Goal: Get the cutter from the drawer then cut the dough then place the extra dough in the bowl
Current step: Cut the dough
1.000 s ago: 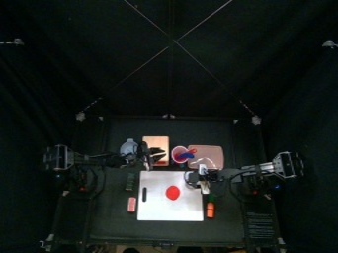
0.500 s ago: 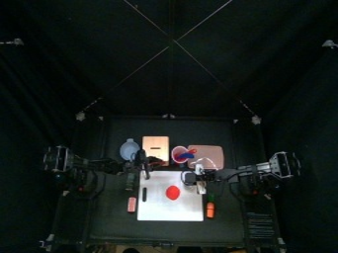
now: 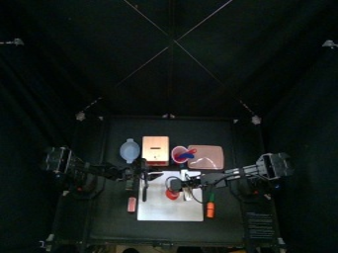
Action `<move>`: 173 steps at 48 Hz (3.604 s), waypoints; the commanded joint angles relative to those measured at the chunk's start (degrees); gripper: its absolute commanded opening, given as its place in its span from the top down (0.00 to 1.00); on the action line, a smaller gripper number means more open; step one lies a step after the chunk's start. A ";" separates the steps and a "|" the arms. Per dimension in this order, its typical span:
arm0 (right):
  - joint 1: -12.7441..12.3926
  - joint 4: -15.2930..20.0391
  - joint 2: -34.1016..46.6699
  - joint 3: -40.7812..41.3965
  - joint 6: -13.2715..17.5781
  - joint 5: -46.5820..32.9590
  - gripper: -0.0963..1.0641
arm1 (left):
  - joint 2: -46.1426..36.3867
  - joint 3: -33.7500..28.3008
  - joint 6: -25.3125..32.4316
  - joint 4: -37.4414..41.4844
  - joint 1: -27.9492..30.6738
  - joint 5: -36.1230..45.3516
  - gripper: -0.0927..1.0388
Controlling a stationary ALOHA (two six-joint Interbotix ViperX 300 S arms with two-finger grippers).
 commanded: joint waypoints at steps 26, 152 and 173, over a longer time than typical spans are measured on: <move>0.35 -3.43 2.72 -2.29 0.00 -2.46 0.53 | -0.18 0.26 0.00 -1.14 -0.26 -0.53 0.35; -3.43 -3.34 2.46 20.74 -0.35 -50.63 0.27 | 21.88 -15.29 18.98 -35.33 -20.04 -10.20 0.09; -3.78 -3.69 3.87 20.57 -0.09 -50.63 0.28 | 22.50 -15.38 18.90 -35.16 -19.78 -7.73 0.30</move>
